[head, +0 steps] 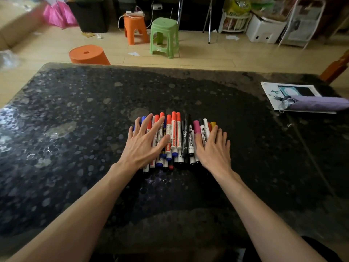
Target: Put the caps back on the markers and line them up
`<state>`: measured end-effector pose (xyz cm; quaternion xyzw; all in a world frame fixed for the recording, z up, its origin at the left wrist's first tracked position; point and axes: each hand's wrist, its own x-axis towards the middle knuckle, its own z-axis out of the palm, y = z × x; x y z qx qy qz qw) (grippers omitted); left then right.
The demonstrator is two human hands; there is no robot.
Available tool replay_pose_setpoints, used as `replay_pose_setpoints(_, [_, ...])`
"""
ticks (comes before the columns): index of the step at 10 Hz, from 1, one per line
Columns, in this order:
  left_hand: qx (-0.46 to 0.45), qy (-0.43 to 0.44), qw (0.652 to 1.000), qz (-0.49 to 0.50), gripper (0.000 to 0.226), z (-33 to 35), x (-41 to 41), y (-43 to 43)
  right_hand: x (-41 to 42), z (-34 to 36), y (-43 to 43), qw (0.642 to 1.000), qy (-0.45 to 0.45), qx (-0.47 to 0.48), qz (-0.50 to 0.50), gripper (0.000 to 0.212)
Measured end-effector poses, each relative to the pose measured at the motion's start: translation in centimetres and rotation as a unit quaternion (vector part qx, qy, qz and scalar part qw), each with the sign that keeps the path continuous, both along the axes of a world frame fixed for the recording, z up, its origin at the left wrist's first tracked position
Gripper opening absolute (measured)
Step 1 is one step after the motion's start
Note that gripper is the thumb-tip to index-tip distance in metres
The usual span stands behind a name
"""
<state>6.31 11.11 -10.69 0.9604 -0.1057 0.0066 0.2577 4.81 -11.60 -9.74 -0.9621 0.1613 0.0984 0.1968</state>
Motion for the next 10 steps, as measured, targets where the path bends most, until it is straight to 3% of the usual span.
replay_pose_setpoints(4, [-0.026,-0.011,0.999,0.025,0.067,0.3,0.5,0.9,0.0,-0.3,-0.5,0.997,-0.070,-0.029,-0.005,0.082])
replay_pose_setpoints(7, [-0.037,-0.052,0.997,0.046,0.063,1.1,0.5,0.9,-0.3,0.0,-0.5,0.997,-0.073,-0.004,0.002,0.080])
replay_pose_setpoints(10, [-0.012,-0.116,0.993,0.031,0.060,3.5,-0.6,-0.5,-1.6,2.9,-0.2,0.977,-0.212,-0.010,0.038,0.053])
